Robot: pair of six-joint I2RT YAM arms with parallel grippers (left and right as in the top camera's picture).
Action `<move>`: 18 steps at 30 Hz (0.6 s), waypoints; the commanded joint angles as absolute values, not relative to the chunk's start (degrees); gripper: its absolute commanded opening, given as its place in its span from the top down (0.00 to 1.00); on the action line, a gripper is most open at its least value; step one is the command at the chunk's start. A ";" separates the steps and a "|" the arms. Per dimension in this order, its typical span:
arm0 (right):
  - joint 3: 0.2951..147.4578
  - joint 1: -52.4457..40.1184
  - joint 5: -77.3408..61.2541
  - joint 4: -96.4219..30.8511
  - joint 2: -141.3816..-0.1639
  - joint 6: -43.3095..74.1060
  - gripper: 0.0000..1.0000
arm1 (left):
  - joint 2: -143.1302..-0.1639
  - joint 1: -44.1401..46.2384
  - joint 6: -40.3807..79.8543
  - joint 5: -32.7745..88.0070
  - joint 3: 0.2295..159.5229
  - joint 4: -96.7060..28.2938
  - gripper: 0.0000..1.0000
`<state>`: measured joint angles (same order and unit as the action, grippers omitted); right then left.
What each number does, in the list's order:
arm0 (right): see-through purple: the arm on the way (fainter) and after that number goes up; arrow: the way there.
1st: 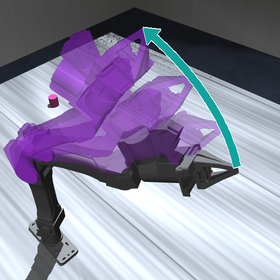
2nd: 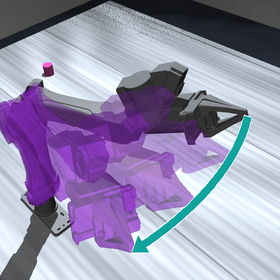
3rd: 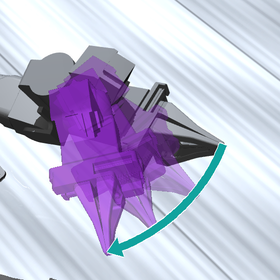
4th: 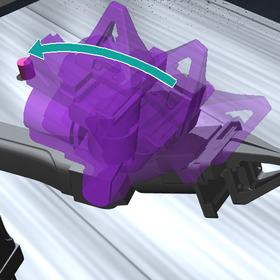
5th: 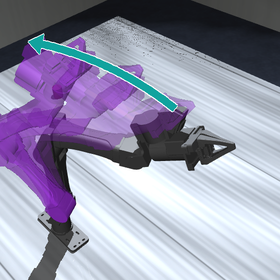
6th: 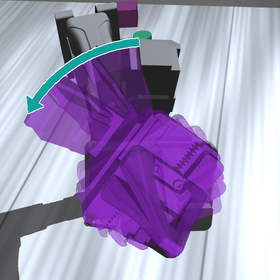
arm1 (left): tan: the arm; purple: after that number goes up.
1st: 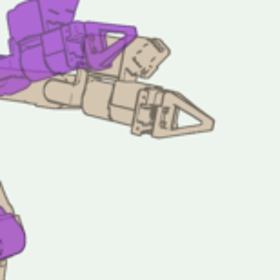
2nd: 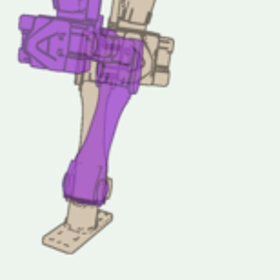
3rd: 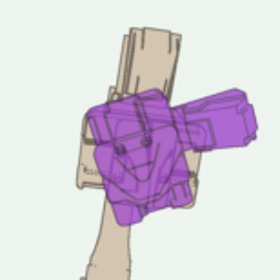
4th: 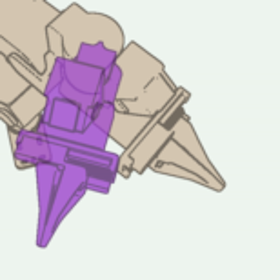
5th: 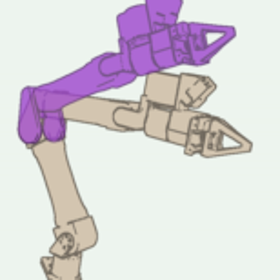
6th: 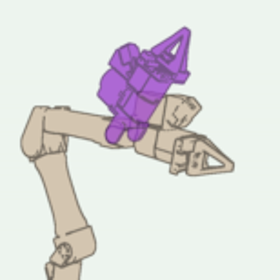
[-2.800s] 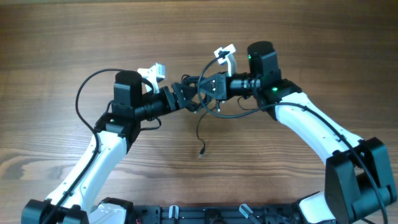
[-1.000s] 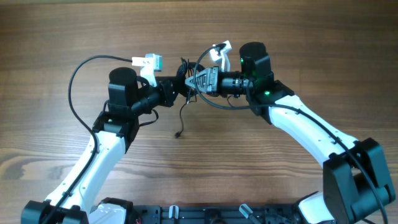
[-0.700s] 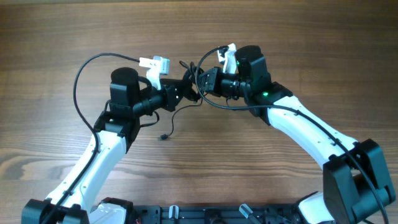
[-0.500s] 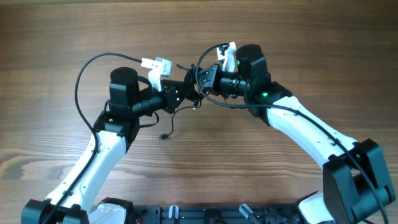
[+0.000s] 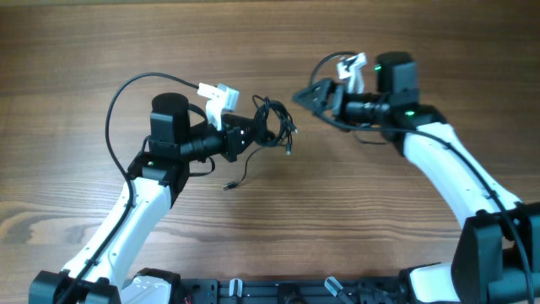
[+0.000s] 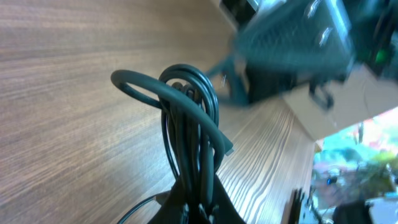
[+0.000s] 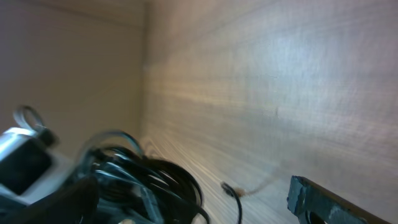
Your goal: Untangle cables
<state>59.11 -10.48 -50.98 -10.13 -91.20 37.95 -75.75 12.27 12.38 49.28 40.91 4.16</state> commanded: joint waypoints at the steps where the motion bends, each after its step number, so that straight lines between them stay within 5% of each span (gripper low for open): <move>1: 59.55 -8.56 -62.92 -6.81 -89.56 17.08 0.00 | -75.00 12.10 3.16 52.42 41.47 -0.49 0.96; 3: 59.55 -9.93 -66.61 -12.21 -89.62 -10.13 0.01 | -75.00 12.10 1.54 62.13 41.47 -1.10 0.96; 5: 59.55 -11.16 -66.52 -16.14 -89.67 -17.78 0.07 | -75.00 12.08 -0.80 68.75 41.47 -1.13 0.96; 6: 59.55 -12.25 -66.52 -17.85 -89.67 -19.35 0.26 | -75.00 12.08 -0.89 70.70 41.47 -1.13 0.96; 9: 59.55 -15.59 -66.54 -19.38 -89.67 -19.42 0.42 | -75.00 12.10 -0.89 73.71 41.47 -1.15 0.95; 12: 59.55 -17.80 -66.54 -19.25 -89.67 -18.24 0.88 | -75.00 12.08 -0.89 73.67 41.47 -1.15 0.92; 14: 59.55 -18.15 -66.52 -18.37 -89.67 -10.02 0.96 | -75.00 12.10 -0.84 71.02 41.47 -1.17 0.75; 15: 59.55 -18.15 -66.46 -17.87 -89.67 -5.04 0.96 | -75.00 12.10 -0.84 68.53 41.47 -1.19 0.37; 16: 59.55 -18.15 -65.30 -17.43 -89.67 -2.15 0.96 | -75.00 12.10 -0.80 67.72 41.47 -1.15 0.14; 17: 59.55 -18.15 -60.27 -16.78 -89.67 4.43 0.96 | -75.00 12.10 0.43 66.94 41.47 -1.15 0.00; 18: 59.55 -18.15 -54.04 -16.73 -89.67 11.57 0.96 | -75.00 12.10 2.35 65.58 41.47 -1.13 0.00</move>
<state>59.37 -17.78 -64.27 -17.47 -90.72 -6.13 -75.75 11.94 0.10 68.60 40.99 -1.30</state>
